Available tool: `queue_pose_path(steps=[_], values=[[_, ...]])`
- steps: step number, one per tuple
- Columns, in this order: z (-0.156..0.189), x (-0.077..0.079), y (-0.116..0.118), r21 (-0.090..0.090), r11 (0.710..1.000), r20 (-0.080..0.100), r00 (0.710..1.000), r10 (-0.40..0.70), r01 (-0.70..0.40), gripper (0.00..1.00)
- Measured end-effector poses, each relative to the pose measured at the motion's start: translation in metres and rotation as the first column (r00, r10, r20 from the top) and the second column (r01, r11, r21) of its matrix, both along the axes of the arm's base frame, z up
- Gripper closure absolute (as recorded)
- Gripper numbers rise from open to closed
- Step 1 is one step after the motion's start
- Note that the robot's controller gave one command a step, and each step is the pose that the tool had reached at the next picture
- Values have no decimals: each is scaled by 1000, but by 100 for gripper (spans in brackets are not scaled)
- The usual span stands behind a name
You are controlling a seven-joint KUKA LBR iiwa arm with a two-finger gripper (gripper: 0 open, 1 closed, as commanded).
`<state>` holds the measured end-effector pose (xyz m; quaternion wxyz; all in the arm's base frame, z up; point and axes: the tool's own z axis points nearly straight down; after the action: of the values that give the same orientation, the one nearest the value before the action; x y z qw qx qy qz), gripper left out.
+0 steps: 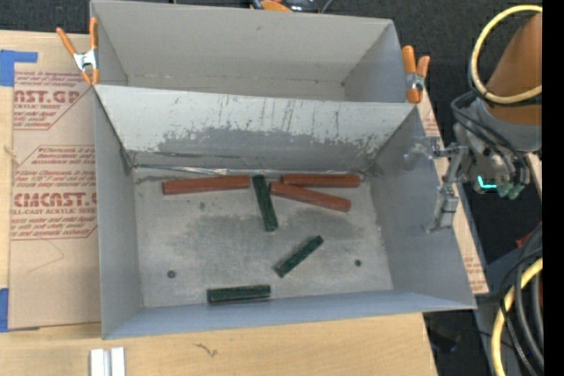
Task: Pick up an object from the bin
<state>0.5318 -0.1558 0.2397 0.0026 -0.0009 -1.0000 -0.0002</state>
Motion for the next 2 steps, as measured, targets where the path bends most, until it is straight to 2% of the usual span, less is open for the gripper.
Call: queue_pose_path(steps=[1,2], values=[[-99,5,32,2,999,-1,999,-38,38,0],[-172,3,102,3,986,2,986,169,-169,0]])
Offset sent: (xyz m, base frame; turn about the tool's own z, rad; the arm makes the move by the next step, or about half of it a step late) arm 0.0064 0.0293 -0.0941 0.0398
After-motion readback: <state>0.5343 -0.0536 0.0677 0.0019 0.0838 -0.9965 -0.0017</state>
